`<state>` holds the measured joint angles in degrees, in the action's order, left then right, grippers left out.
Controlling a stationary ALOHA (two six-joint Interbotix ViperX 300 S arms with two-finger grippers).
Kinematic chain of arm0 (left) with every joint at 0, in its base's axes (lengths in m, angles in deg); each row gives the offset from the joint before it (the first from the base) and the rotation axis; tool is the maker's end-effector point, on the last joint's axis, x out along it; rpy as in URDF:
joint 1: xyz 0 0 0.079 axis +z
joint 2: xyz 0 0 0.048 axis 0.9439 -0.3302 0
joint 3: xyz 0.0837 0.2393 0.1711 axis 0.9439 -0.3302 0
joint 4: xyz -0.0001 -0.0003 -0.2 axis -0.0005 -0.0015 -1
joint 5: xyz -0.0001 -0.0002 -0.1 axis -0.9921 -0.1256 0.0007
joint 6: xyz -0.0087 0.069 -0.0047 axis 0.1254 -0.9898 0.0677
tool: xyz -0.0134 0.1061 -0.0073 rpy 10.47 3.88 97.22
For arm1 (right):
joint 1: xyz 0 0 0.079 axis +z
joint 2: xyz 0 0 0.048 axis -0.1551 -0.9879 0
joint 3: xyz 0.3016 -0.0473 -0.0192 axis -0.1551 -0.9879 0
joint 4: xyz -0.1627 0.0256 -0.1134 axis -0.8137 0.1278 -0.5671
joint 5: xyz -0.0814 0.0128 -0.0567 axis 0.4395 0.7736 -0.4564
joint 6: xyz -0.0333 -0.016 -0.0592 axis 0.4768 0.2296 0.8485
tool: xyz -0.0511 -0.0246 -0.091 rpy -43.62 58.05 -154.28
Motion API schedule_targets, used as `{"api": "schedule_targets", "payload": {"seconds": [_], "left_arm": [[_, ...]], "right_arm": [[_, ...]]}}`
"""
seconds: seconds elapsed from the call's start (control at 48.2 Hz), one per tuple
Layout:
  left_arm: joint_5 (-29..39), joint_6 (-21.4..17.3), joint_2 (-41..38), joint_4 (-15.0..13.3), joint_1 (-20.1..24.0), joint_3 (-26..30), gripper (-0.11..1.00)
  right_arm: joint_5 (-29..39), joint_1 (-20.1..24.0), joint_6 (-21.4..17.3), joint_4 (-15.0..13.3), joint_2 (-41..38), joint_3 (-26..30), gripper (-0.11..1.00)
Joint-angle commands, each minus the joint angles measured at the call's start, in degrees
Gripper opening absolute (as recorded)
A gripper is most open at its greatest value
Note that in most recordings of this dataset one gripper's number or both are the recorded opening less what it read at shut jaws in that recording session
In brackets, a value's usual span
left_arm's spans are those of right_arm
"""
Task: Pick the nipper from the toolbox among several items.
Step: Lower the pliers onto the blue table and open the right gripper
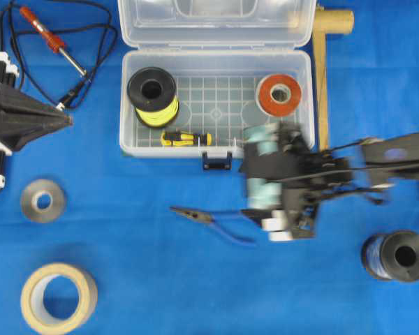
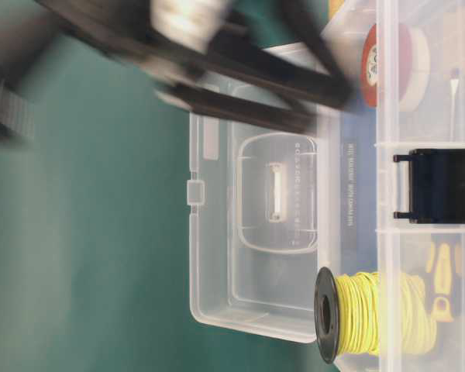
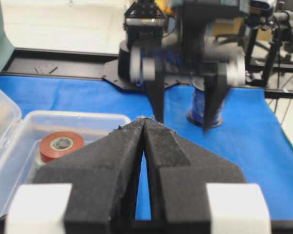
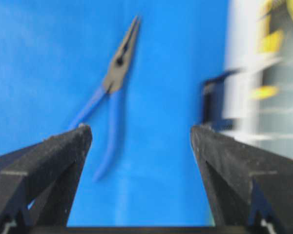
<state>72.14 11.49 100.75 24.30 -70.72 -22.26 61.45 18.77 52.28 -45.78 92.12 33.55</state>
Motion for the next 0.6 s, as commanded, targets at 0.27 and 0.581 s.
{"api": "schedule_targets", "payload": {"seconds": [0.27, 0.581], "left_arm": [[-0.3, 0.0, -0.3, -0.1, -0.1, 0.2, 0.00], [-0.3, 0.0, -0.4, -0.1, -0.1, -0.4, 0.00]], "right_arm": [[-4.3, -2.7, -1.0, -5.0, 25.9, -14.6, 0.81], [-15.1, -6.8, -1.0, -5.1, 44.5, -31.8, 0.81]]}}
